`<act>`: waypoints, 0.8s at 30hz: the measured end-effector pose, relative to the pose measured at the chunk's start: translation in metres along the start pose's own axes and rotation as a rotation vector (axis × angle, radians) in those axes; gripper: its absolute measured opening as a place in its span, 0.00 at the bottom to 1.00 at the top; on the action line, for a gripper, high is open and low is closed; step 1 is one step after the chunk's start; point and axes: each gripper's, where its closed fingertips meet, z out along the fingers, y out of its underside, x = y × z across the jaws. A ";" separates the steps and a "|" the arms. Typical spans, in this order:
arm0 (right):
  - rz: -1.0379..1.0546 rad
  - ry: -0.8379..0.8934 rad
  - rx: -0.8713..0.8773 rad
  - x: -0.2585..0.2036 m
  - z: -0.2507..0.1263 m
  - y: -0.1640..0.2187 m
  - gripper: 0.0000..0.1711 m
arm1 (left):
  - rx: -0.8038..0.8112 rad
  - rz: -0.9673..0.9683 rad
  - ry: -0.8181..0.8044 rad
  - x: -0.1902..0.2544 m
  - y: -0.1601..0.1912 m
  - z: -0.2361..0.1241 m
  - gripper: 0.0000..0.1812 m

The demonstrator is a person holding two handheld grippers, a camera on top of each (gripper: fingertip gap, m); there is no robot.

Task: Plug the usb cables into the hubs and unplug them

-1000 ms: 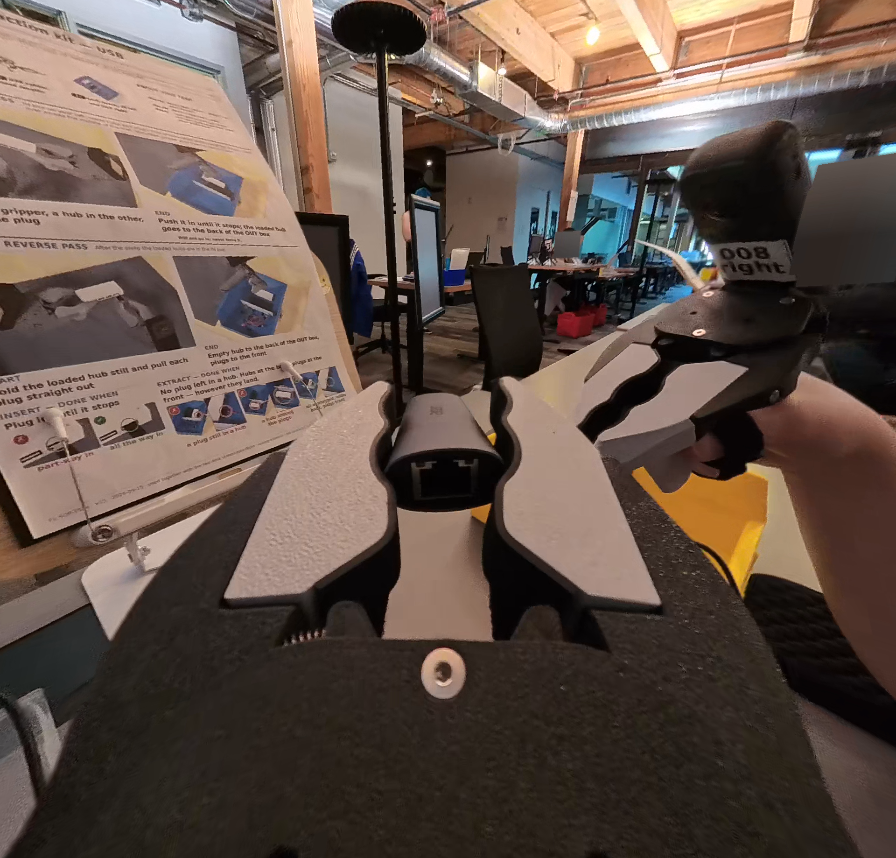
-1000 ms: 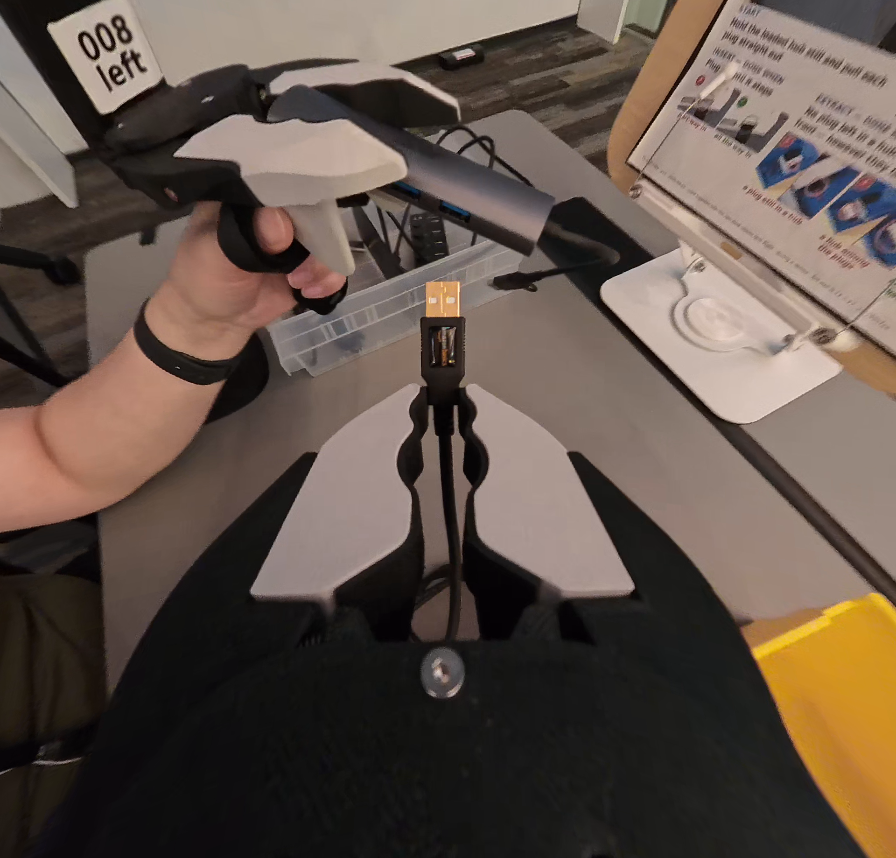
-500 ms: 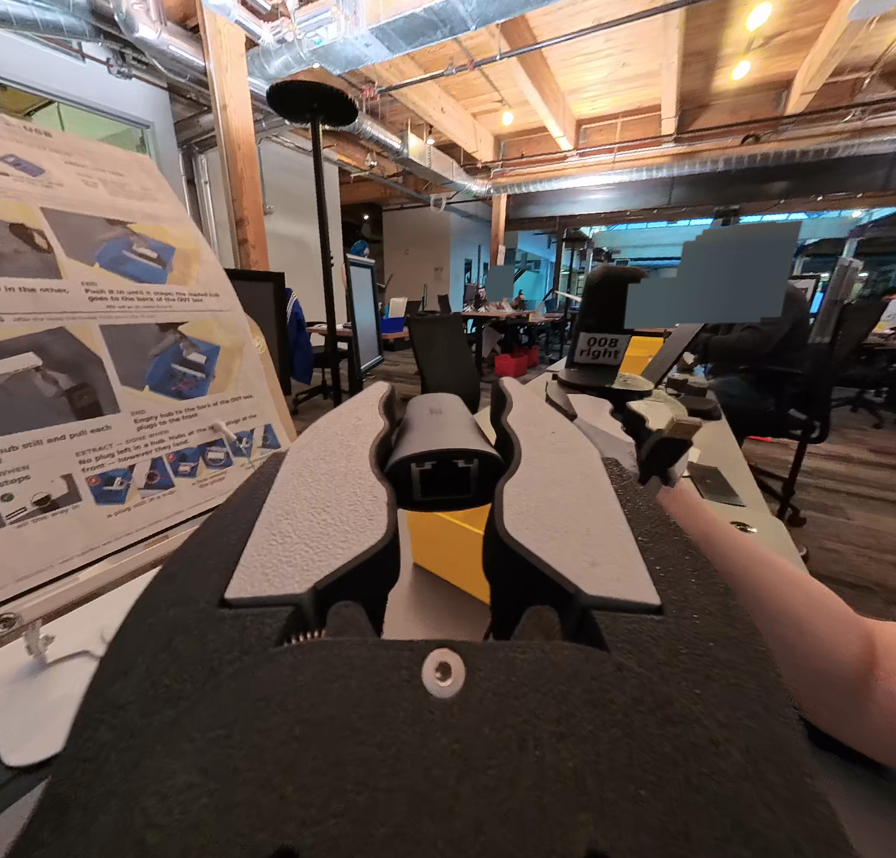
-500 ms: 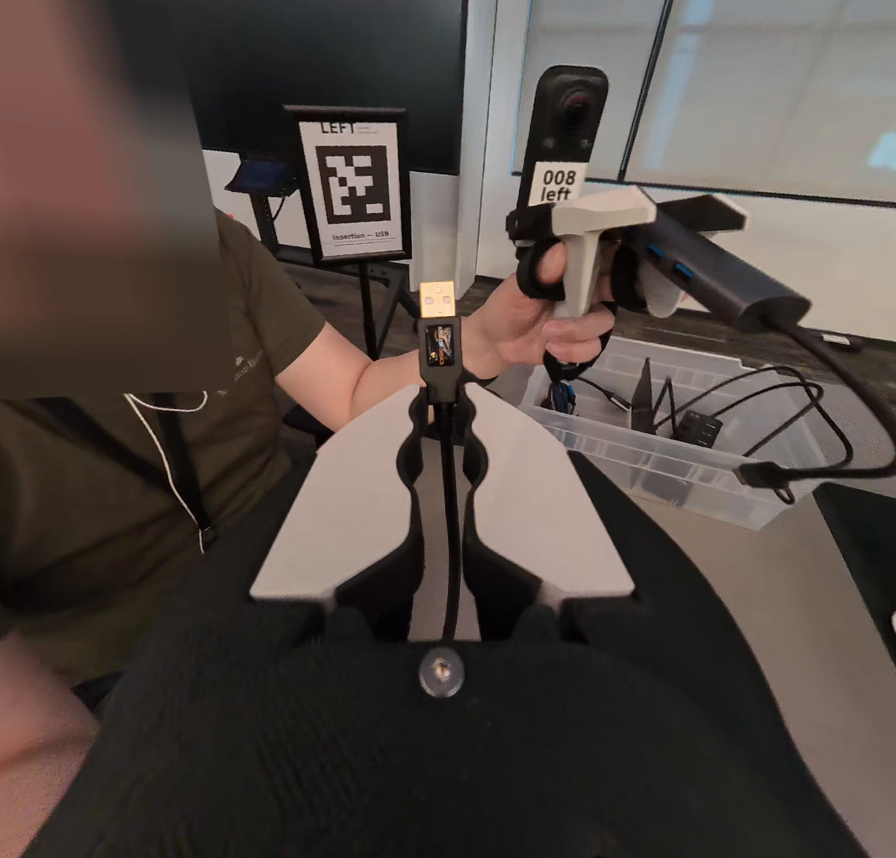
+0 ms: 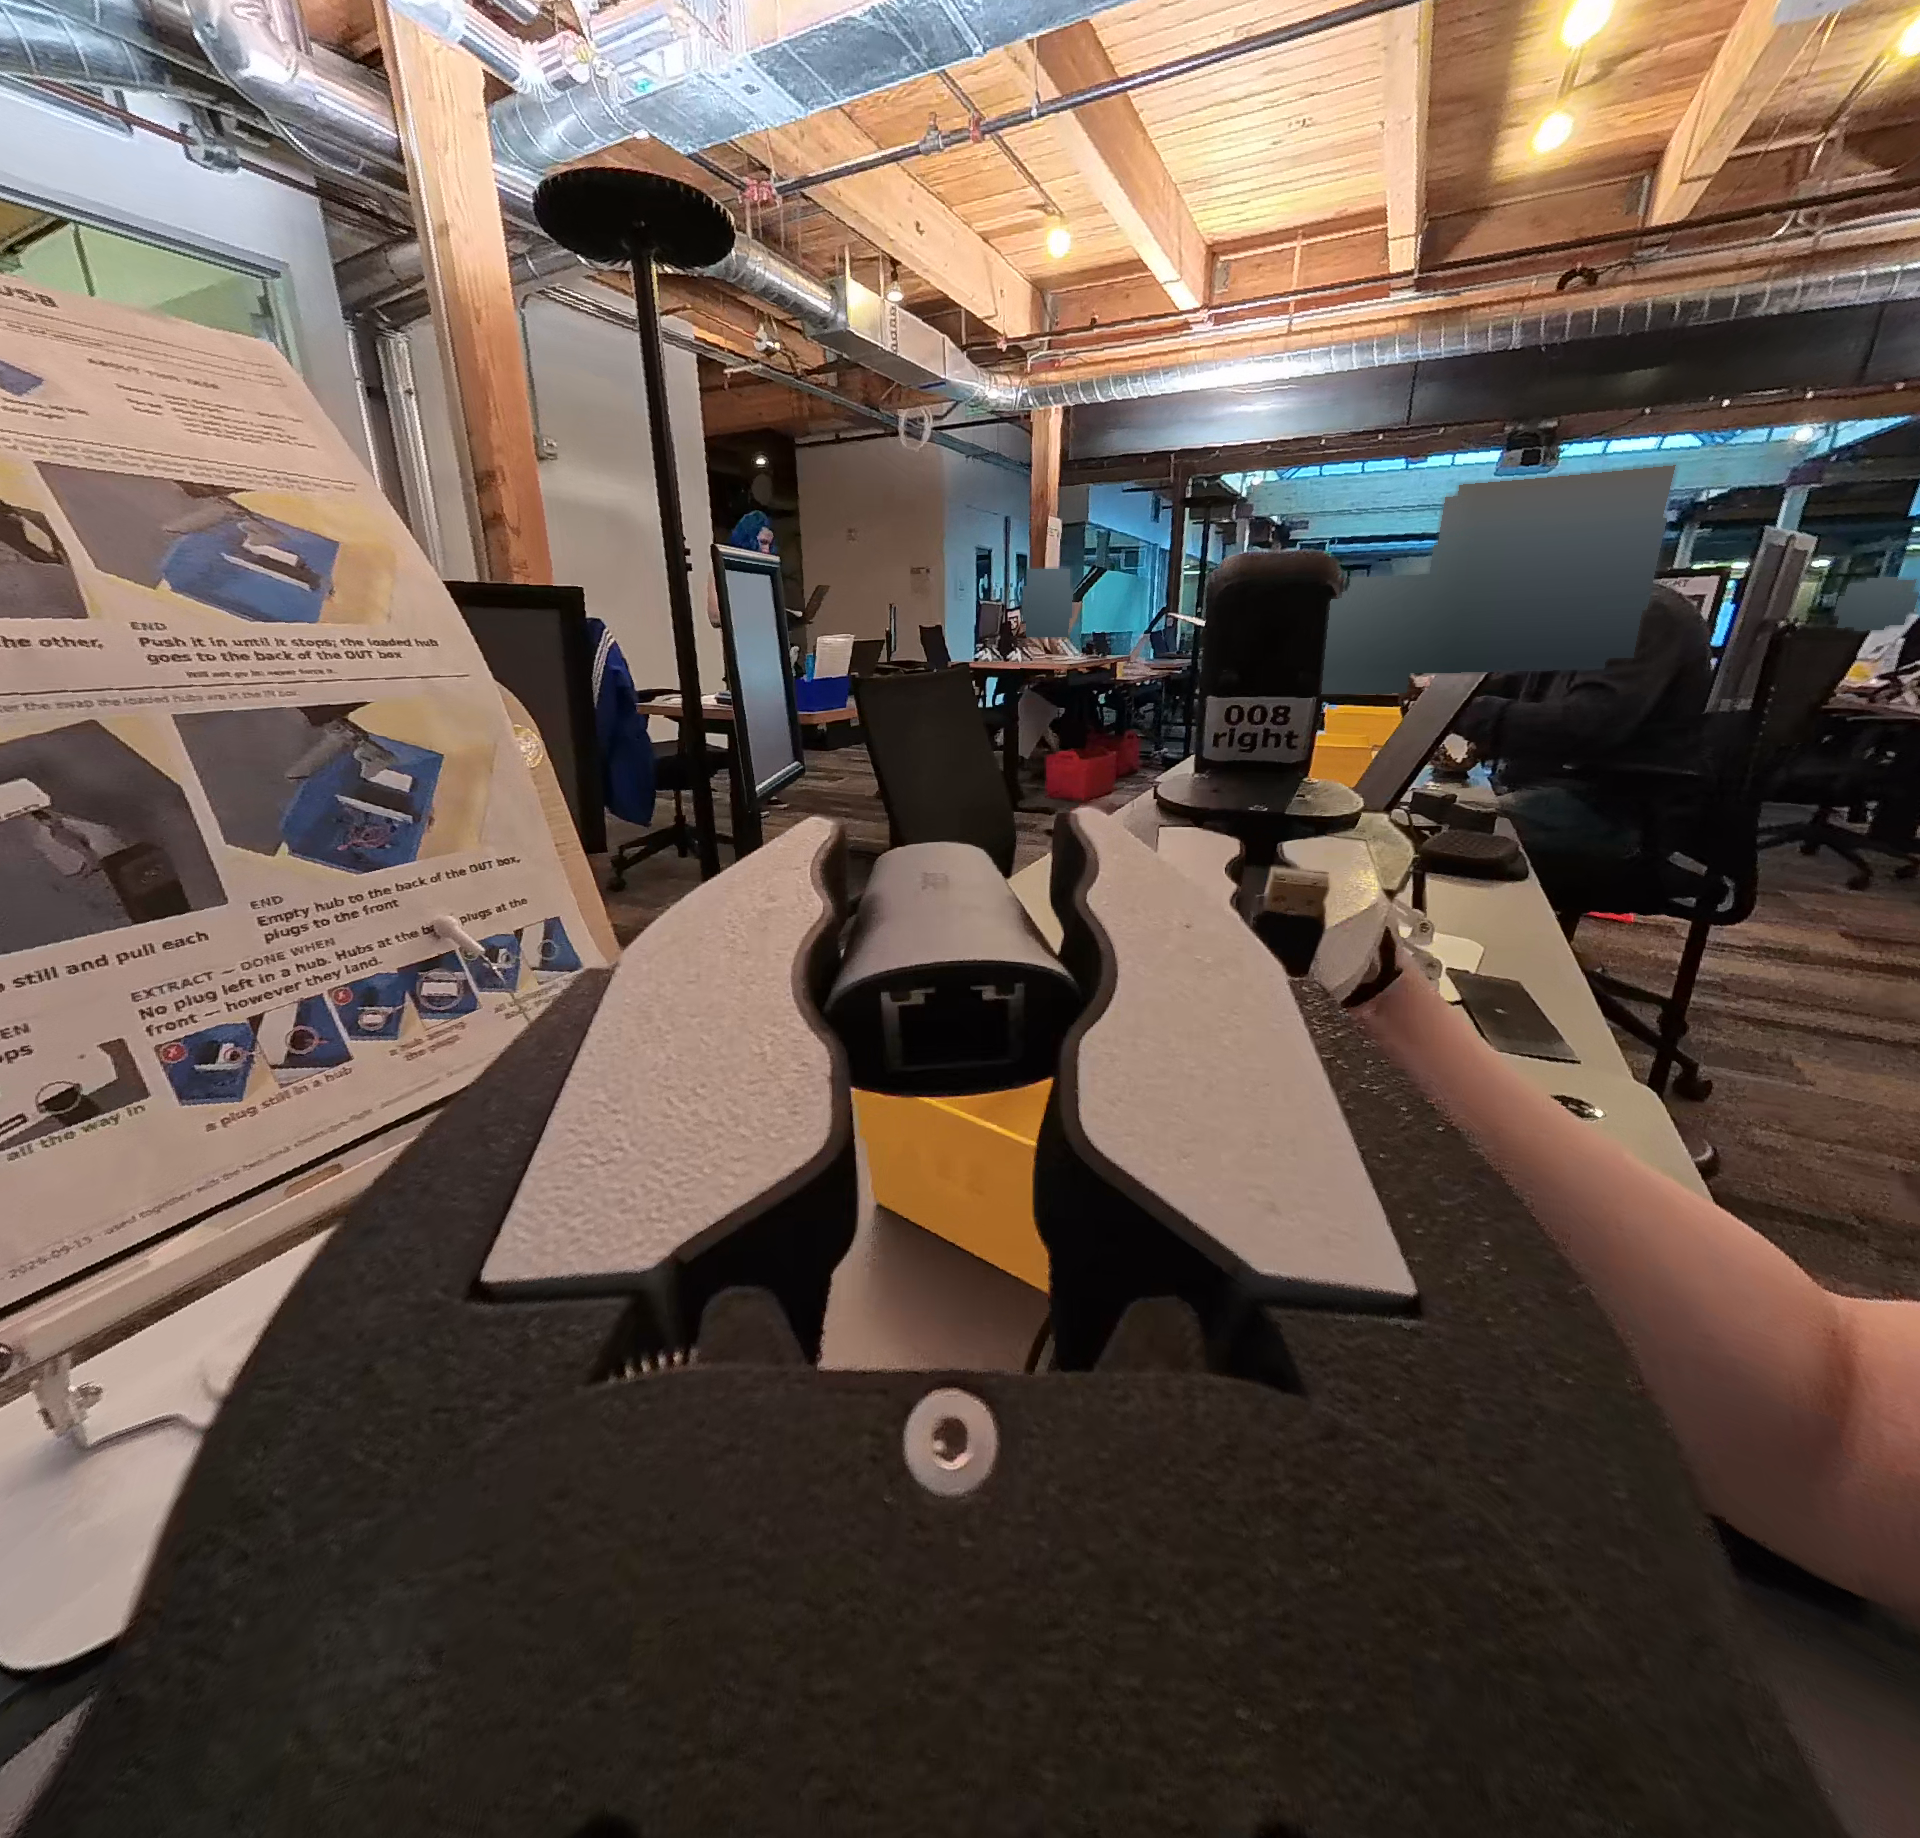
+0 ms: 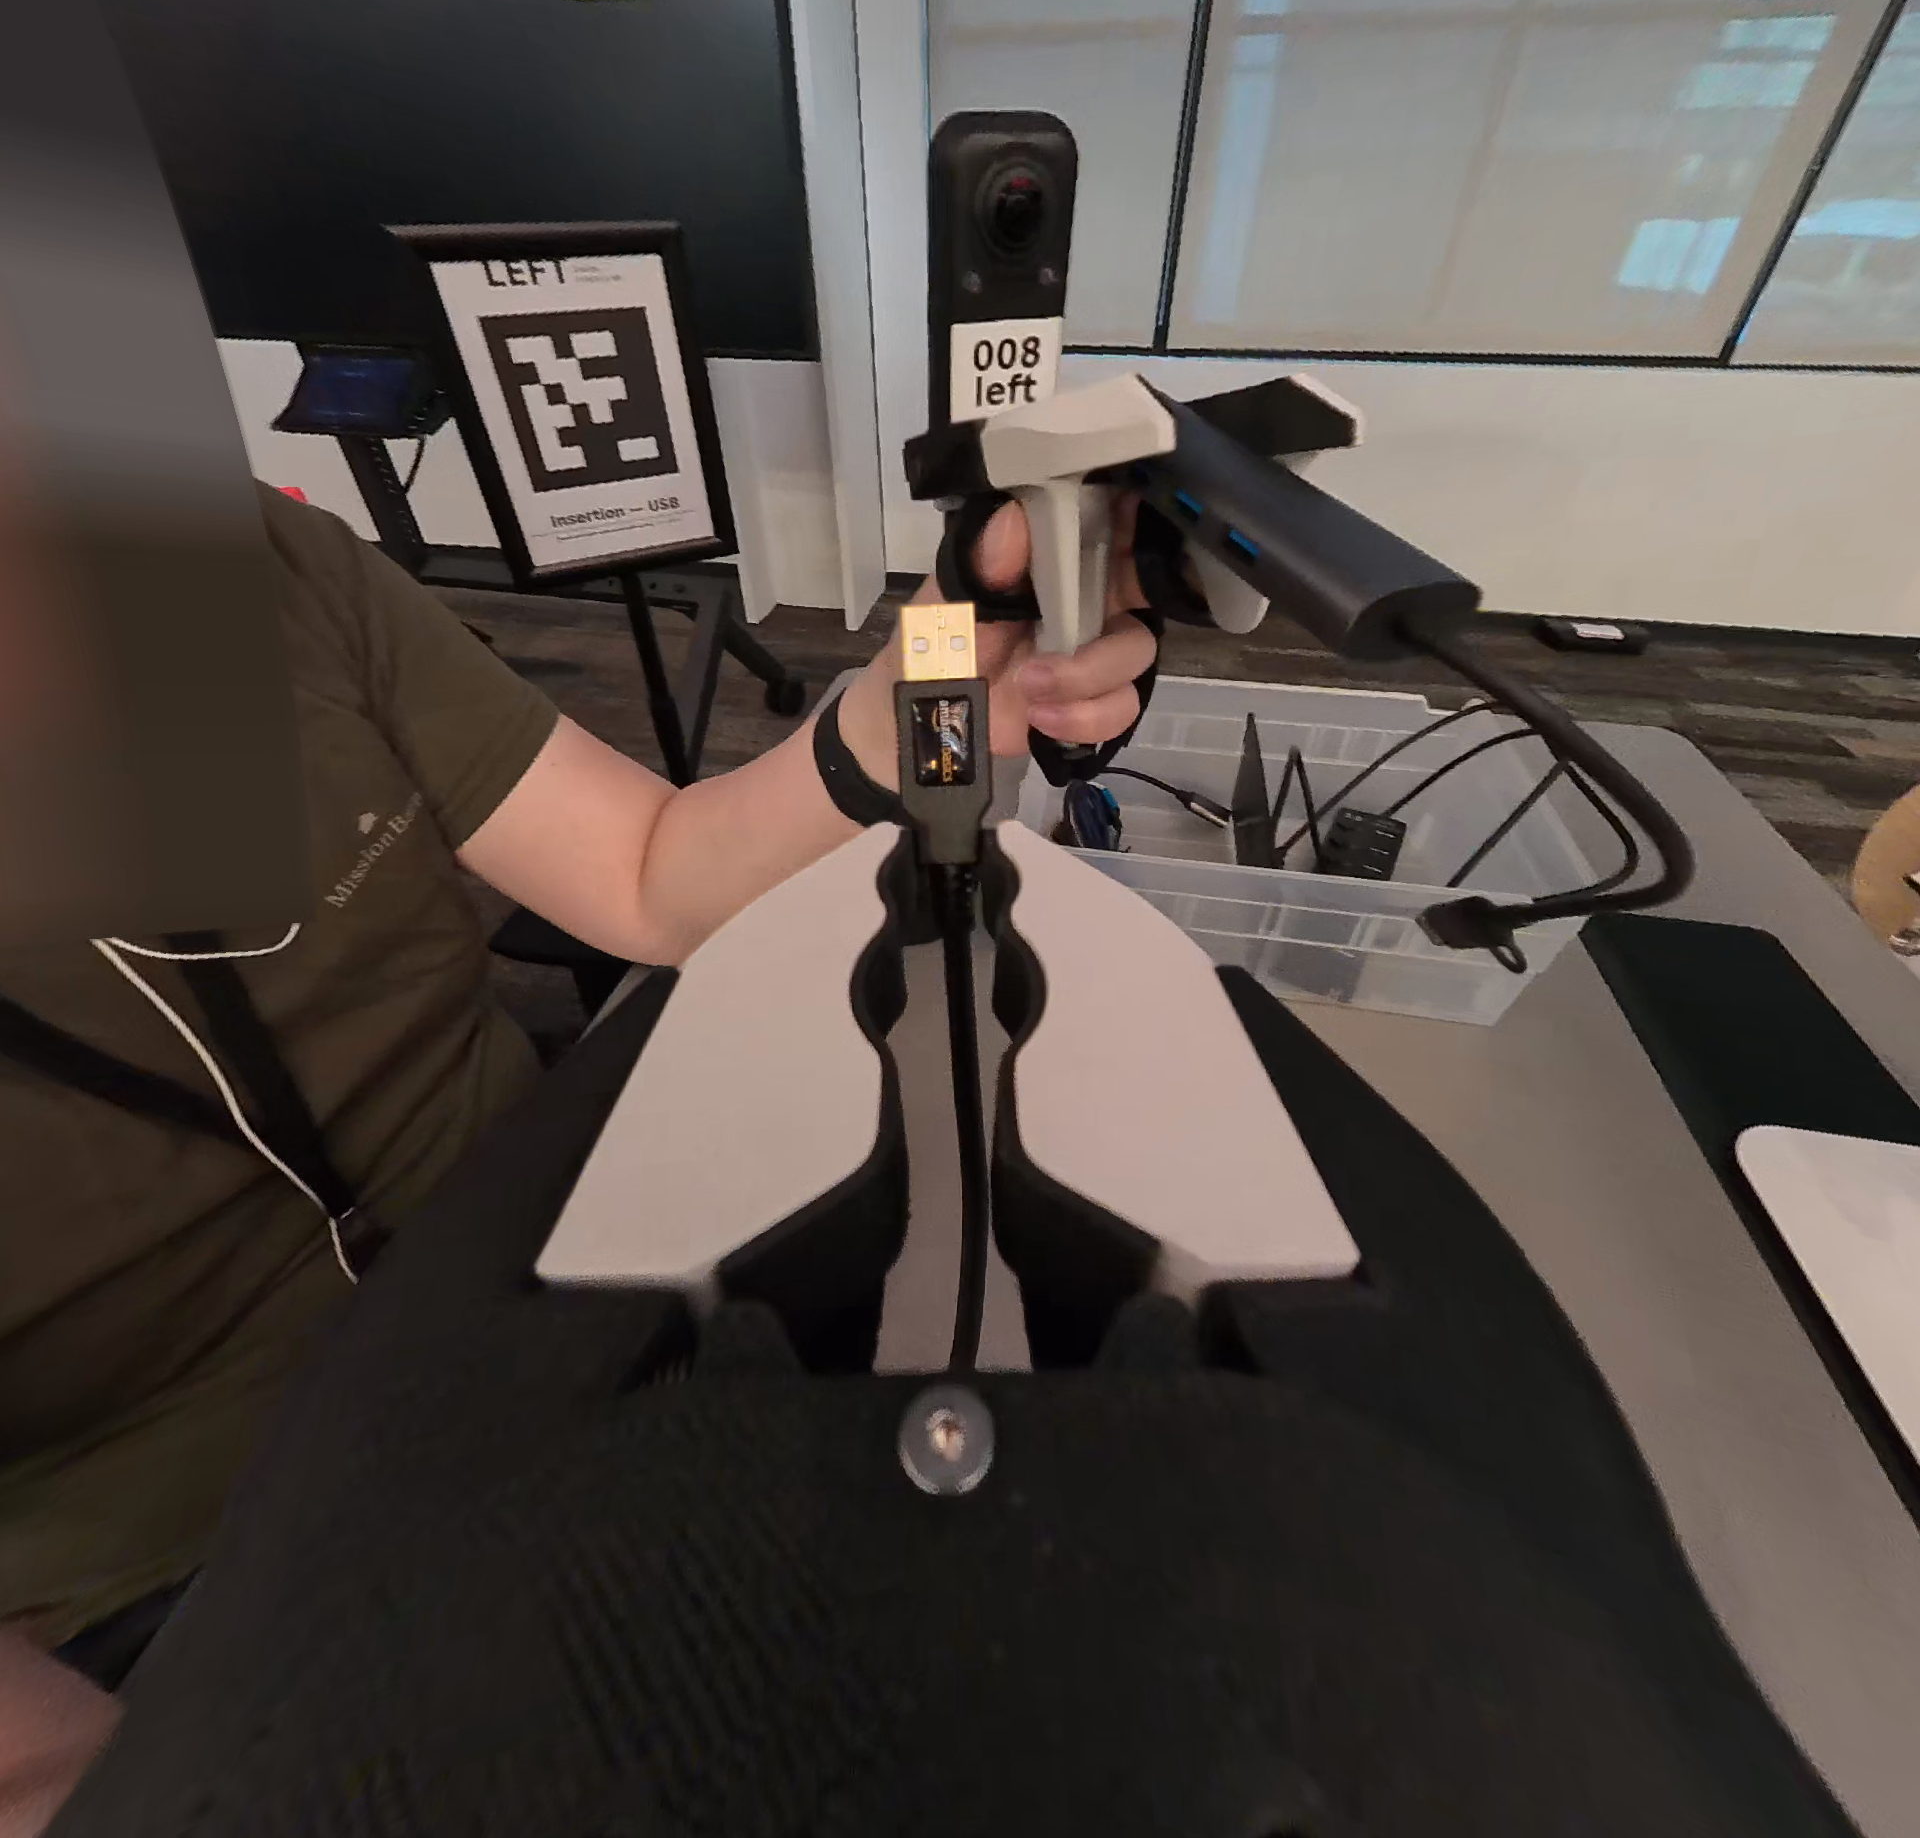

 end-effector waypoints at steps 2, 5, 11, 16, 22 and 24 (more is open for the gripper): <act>0.000 0.022 -0.008 0.004 0.001 0.001 0.07 | -0.011 0.011 -0.010 -0.001 0.002 0.001 0.20; 0.001 0.086 -0.039 0.014 0.003 0.006 0.07 | -0.020 0.011 -0.012 -0.001 0.003 0.001 0.20; -0.029 0.239 -0.175 0.036 0.007 0.027 0.07 | -0.025 0.036 -0.081 -0.016 0.000 -0.008 0.20; -0.052 0.201 -0.295 0.038 0.049 0.063 0.07 | 0.014 0.054 -0.187 -0.038 -0.017 -0.033 0.20; 0.079 0.129 -0.574 0.044 0.096 0.153 0.07 | 0.084 0.074 -0.264 -0.051 -0.042 -0.066 0.20; 0.114 0.162 -0.667 0.049 0.101 0.177 0.07 | 0.096 0.076 -0.266 -0.051 -0.047 -0.071 0.20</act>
